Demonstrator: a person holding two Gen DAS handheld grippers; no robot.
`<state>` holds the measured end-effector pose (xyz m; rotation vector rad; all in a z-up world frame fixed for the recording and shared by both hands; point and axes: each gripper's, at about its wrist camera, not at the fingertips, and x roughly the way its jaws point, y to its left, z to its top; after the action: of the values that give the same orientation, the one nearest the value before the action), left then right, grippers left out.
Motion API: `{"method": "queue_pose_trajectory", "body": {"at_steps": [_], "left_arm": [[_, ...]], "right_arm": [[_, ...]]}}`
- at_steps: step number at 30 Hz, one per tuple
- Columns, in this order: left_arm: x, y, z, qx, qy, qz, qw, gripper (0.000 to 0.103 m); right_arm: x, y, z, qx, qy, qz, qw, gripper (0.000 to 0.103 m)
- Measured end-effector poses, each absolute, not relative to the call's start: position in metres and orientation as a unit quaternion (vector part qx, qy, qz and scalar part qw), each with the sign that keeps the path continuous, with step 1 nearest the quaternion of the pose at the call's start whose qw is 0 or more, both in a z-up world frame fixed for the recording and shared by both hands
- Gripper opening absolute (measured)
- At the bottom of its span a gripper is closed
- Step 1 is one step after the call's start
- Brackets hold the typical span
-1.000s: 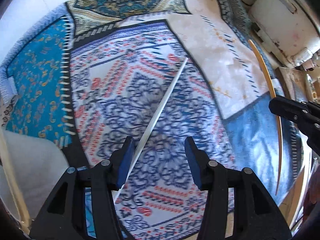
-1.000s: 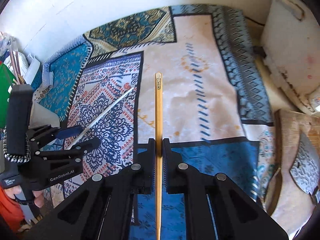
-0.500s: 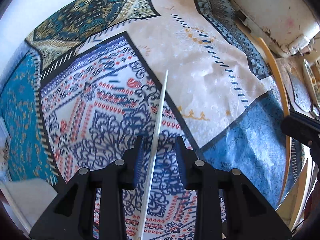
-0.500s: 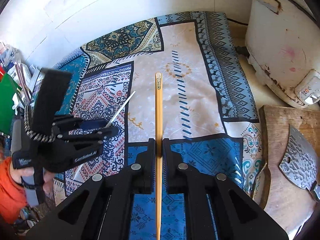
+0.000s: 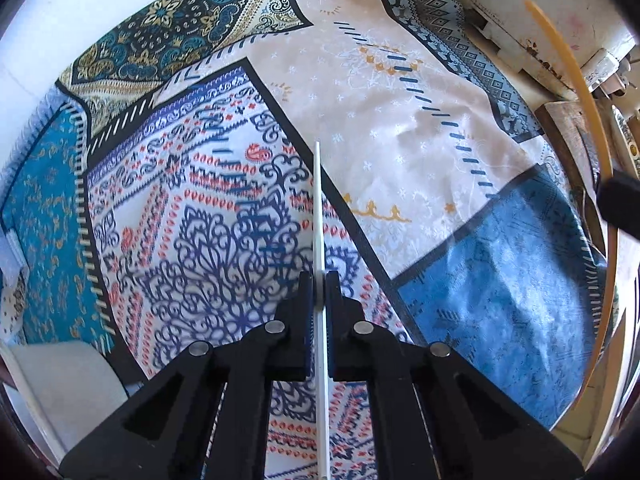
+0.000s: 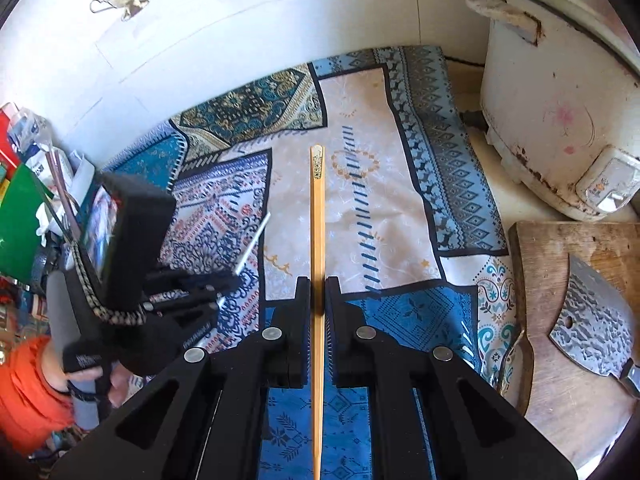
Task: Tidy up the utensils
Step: 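Carry the white chopstick over the cup with the left tool while the right tool carries the yellow chopstick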
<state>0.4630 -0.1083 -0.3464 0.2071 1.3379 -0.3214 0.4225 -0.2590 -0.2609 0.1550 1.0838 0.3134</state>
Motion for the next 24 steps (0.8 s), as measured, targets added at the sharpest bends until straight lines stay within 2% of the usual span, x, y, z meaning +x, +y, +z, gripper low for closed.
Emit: {"method": "queue_pose_trajectory", "body": {"at_steps": [9, 24], "left_arm": [[0.41, -0.079, -0.299, 0.083, 0.571, -0.132, 0.806, 0.003], [0.367, -0.027, -0.203, 0.023, 0.48, -0.11, 0.87, 0.003]], "right_arm": [[0.416, -0.241, -0.235, 0.062, 0.483, 0.162, 0.858, 0.006], [0.404, -0.183, -0.179, 0.034, 0.425, 0.208, 0.88, 0.006]]}}
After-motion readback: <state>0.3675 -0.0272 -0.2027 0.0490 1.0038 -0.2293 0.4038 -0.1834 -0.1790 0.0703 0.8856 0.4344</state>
